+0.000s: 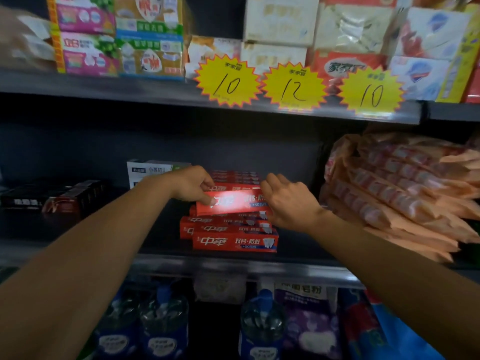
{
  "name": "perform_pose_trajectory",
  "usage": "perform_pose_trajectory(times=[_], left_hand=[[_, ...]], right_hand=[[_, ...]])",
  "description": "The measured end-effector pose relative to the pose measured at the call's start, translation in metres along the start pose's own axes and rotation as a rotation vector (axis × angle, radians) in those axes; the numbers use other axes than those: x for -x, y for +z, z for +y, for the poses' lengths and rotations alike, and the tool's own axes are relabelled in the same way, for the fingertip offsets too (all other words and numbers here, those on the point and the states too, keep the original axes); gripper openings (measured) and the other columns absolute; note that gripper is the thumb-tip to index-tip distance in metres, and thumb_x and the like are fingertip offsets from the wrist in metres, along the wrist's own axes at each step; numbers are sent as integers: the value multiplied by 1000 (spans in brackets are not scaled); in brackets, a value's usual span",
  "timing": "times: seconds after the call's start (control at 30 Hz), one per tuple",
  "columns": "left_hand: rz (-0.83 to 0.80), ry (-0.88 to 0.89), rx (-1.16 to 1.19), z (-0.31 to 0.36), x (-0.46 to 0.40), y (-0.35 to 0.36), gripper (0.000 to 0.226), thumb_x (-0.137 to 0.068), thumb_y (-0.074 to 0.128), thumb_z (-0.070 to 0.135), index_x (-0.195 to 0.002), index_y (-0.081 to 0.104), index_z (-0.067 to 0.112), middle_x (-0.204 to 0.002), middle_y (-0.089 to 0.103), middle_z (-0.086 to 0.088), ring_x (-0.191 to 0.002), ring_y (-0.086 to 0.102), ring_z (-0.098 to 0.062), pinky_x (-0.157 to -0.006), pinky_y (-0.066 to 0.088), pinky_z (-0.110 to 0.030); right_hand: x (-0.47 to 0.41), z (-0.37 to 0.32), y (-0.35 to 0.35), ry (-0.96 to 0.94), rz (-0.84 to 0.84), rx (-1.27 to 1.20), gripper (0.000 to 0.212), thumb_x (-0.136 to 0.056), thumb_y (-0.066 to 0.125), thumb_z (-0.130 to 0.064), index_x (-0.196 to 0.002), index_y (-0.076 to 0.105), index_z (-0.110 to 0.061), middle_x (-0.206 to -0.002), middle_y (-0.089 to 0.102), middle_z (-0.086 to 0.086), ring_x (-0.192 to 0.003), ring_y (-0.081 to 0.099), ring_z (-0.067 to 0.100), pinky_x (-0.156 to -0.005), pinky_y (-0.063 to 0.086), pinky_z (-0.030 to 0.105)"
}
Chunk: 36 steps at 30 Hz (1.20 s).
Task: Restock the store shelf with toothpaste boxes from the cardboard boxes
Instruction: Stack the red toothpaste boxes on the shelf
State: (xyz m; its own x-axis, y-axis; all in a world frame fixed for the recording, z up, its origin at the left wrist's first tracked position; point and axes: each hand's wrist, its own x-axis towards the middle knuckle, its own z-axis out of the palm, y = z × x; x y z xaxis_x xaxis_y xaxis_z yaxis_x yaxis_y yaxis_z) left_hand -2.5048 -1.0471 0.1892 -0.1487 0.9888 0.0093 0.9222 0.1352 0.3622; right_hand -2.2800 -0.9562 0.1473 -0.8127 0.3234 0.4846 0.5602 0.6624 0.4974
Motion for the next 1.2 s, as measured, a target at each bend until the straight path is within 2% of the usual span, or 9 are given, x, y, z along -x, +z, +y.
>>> perform_pose_trajectory(times=[0.07,0.2,0.3,0.37,0.47,0.6,0.8,1.0,1.2], left_hand=[[-11,-8,10,-2,-6,6,37,-81,75,23,-117,66,16,-106,69,4,-99,64,-13,-98,49,-39],[44,-25,-2,0,-13,11,21,-82,73,18,-103,68,17,-100,68,2,-97,64,-15,-95,50,-38],[107,-41,-21,-1,-16,11,21,-82,72,19,-102,65,20,-103,66,2,-99,61,-14,-95,49,-39],[155,-36,-37,-4,-16,8,28,-81,74,18,-108,65,19,-108,65,1,-101,60,-14,-95,49,-39],[203,-18,-45,-9,-17,3,37,-79,76,17,-114,63,16,-112,65,-1,-102,61,-14,-96,50,-40],[205,1,-68,-12,-22,4,38,-79,76,19,-115,63,17,-113,65,0,-103,60,-15,-95,50,-39],[170,-11,-91,-24,-43,8,42,-79,76,22,-119,62,18,-117,64,0,-106,59,-16,-97,47,-41],[162,-27,-89,-44,-81,21,46,-78,77,21,-122,61,16,-122,61,-3,-111,57,-19,-100,45,-40],[158,-35,-107,-60,-115,37,46,-78,77,21,-121,62,19,-122,62,-2,-110,58,-20,-100,46,-43]], right_hand=[[-1,1,11,-10,6,-7,53,-63,82,-37,-102,57,-10,-98,59,6,-81,60,21,-45,46,29],[-2,4,17,10,19,-90,55,-82,69,-44,-121,49,-11,-119,53,6,-103,56,21,-69,50,34],[-8,11,15,74,-26,-232,67,-79,69,-51,-129,41,-17,-125,49,1,-110,51,18,-82,47,34],[-14,19,10,172,-136,-351,73,-75,73,-49,-133,36,-22,-126,49,-1,-112,52,18,-87,48,37],[-25,33,4,266,-298,-516,61,-75,76,-40,-125,46,-23,-118,57,-1,-104,57,18,-87,52,40],[-35,39,8,251,-312,-589,35,-80,75,-26,-109,57,-19,-104,59,-4,-95,59,13,-80,49,28],[-52,40,31,240,-329,-594,37,-78,77,-21,-110,60,-13,-108,62,-1,-98,59,14,-85,50,29],[-75,44,71,228,-340,-568,31,-75,79,-21,-100,61,-15,-104,63,-3,-97,60,15,-82,49,28],[-90,47,105,239,-364,-534,28,-77,77,-22,-97,59,-17,-110,61,0,-98,58,15,-87,52,33]])
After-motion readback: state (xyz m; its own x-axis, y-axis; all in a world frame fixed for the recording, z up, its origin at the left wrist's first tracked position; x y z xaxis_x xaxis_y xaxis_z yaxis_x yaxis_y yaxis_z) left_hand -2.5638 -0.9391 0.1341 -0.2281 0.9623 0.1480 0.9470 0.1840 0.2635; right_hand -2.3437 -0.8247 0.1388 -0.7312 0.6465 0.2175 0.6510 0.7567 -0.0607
